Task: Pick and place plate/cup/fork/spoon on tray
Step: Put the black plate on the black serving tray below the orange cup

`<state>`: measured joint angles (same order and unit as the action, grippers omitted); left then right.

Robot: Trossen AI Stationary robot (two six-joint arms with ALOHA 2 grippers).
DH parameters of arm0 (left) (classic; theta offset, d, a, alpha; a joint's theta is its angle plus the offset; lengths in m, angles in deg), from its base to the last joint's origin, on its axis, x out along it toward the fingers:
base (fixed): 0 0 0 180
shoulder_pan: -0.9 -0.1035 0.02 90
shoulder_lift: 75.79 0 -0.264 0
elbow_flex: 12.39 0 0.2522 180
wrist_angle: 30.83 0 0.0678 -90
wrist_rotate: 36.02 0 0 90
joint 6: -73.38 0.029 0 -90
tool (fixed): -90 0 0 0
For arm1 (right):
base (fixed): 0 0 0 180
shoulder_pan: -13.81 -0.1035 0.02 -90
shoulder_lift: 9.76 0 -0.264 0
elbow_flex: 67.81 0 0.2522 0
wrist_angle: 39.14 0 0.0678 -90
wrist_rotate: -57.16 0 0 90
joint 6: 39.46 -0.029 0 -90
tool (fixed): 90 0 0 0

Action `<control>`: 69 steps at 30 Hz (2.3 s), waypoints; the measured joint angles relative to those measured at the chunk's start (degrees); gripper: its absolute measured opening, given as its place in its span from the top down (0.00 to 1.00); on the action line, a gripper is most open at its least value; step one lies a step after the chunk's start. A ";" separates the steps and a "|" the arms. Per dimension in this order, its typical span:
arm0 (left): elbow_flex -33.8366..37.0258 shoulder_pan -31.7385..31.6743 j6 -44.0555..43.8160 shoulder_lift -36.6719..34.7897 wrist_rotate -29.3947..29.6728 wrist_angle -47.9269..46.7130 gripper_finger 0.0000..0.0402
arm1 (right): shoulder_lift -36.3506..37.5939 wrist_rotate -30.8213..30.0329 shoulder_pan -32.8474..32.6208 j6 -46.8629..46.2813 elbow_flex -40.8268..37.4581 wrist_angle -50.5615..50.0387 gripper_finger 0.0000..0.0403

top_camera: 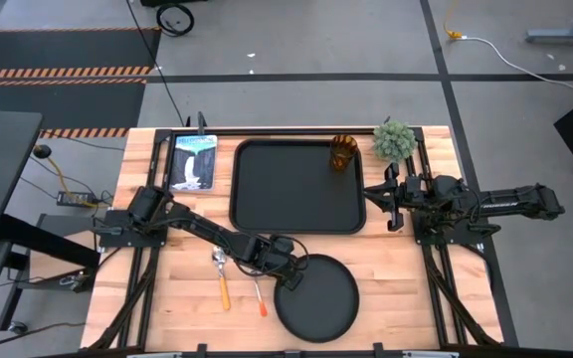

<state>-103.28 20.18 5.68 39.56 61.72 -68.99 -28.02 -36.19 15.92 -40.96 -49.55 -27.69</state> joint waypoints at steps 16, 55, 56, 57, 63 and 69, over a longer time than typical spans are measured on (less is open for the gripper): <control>-0.94 -3.25 13.88 -10.87 4.41 -9.30 0.97 | -0.11 -0.12 0.00 -1.55 0.00 1.31 0.84; 12.05 -31.68 38.42 -16.09 -0.28 3.69 0.96 | -2.11 -3.05 2.93 -2.84 0.00 3.30 0.84; 12.04 -31.73 38.39 -16.00 -0.10 3.82 0.96 | -2.22 -3.05 2.91 -2.84 0.00 3.23 0.84; 12.04 -31.73 38.37 -15.93 -0.02 3.63 0.96 | -2.34 -3.05 2.91 -2.84 0.00 3.22 0.84; 12.04 -31.39 38.36 -15.91 -0.01 3.32 0.96 | -3.55 -3.19 2.92 -2.84 0.01 3.49 0.84; 12.04 -31.22 38.40 -15.91 0.01 2.77 0.96 | -4.39 -4.53 2.93 -2.84 0.01 3.48 0.84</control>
<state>-91.23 -11.04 44.08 23.65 61.73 -66.22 -32.42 -40.72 18.85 -43.80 -49.55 -24.21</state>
